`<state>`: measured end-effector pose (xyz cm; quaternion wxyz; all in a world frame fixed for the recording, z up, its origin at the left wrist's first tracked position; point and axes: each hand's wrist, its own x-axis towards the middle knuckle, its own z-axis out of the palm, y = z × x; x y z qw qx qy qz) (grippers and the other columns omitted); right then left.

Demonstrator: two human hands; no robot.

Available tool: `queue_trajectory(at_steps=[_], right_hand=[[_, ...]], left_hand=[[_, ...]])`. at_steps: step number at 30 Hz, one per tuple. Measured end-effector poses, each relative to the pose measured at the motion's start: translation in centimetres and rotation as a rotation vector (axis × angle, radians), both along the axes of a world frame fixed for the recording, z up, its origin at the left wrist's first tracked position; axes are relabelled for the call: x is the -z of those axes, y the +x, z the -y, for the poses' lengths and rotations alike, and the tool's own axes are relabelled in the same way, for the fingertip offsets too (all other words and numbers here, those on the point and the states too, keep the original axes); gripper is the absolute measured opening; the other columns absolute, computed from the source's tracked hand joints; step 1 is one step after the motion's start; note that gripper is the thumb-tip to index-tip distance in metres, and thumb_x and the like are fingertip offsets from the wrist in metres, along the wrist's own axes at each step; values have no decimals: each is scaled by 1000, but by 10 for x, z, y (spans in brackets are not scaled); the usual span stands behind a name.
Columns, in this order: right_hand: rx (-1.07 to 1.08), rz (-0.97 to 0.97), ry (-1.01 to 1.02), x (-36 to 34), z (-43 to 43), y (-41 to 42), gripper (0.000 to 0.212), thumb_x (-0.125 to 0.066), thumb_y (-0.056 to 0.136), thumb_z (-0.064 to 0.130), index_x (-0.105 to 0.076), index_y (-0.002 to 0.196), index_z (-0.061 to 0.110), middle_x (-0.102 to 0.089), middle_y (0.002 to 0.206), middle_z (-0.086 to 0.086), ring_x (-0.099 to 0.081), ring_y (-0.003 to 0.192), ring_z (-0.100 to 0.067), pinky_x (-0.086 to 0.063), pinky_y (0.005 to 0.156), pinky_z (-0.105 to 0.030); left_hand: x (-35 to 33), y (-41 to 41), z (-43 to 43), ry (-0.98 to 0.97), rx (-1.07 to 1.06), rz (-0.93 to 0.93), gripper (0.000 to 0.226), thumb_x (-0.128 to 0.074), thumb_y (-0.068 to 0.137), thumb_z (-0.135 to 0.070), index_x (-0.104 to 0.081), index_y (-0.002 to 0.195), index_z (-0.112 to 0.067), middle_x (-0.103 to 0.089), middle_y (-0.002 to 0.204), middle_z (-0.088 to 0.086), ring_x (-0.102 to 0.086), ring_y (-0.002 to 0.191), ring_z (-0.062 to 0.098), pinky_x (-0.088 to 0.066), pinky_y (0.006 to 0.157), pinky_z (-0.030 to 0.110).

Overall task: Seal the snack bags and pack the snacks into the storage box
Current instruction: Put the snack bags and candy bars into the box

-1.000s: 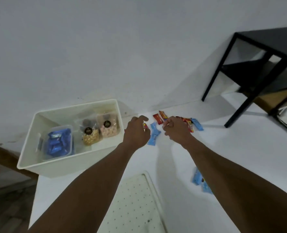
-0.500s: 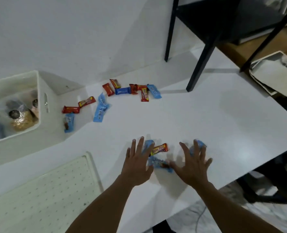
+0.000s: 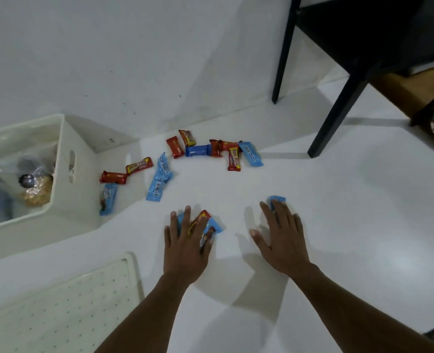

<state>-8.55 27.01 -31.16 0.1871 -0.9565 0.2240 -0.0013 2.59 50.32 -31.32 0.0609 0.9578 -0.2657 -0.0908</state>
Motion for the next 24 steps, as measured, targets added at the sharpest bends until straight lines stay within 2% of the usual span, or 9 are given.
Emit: queue_trajectory(at_steps=[3,7,9,12,14,16,19,21,24], right_hand=[[127,4,-75,10,14,81,86,-22,88,77,-10,157,27,-17,165,-12,-13,153,-31,-21,118,-60],[327,30,-9,14,30,167,107,-25,73,93,6,156,34,-7,166,-14,-1,154,-36,-10,113,-70],[342,19,4,14,37,196,111,-24,65,99,12,153,42,-3,166,-16,2,153,-39,-7,112,-73],[222,-47,-99,17,40,229,110,-23,62,101,13,151,48,0,166,-19,2,151,-46,-9,108,-77],[102,-107,-188,19,36,247,101,-22,67,98,5,151,49,-1,165,-19,1,150,-49,-11,106,-78],[-1,-112,-247,22,24,258,81,-29,82,85,-14,152,46,-13,163,-19,-8,149,-48,-15,107,-75],[-119,62,-387,21,-7,249,47,-54,92,50,-56,129,21,-54,134,-21,-48,125,-44,-45,95,-56],[-178,175,-405,20,-29,227,38,-61,89,39,-62,113,10,-63,114,-17,-57,100,-38,-50,77,-43],[-286,250,-331,18,-52,182,36,-59,88,38,-65,104,6,-65,101,-13,-56,89,-32,-50,59,-36]], left_hand=[[7,50,-9,2,-60,136,61,-36,94,-62,-34,150,-39,-3,168,8,3,154,40,-19,119,64],[13,98,-17,-38,-61,238,62,-35,88,-74,-44,142,-45,1,169,7,11,153,42,-9,116,71],[14,122,-18,-36,-44,219,64,-32,84,-80,-41,140,-50,10,168,4,17,151,43,-4,112,76],[16,151,-14,-5,-45,133,69,-32,81,-83,-34,142,-52,17,167,0,19,151,42,-4,111,76],[16,163,-11,18,-40,94,67,-34,83,-81,-36,141,-49,6,168,-1,10,153,41,-11,115,72],[16,166,-9,-2,-51,134,60,-39,86,-75,-45,135,-41,-17,166,0,-11,151,41,-26,113,64],[17,147,-9,-72,-120,260,46,-50,88,-59,-58,123,-30,-49,145,2,-44,128,36,-45,91,48],[16,124,-10,-102,-193,309,41,-58,85,-51,-64,116,-25,-58,131,4,-53,109,33,-49,74,41],[9,95,-21,-156,-192,277,35,-70,77,-46,-71,103,-23,-63,116,6,-58,93,30,-50,53,31]])
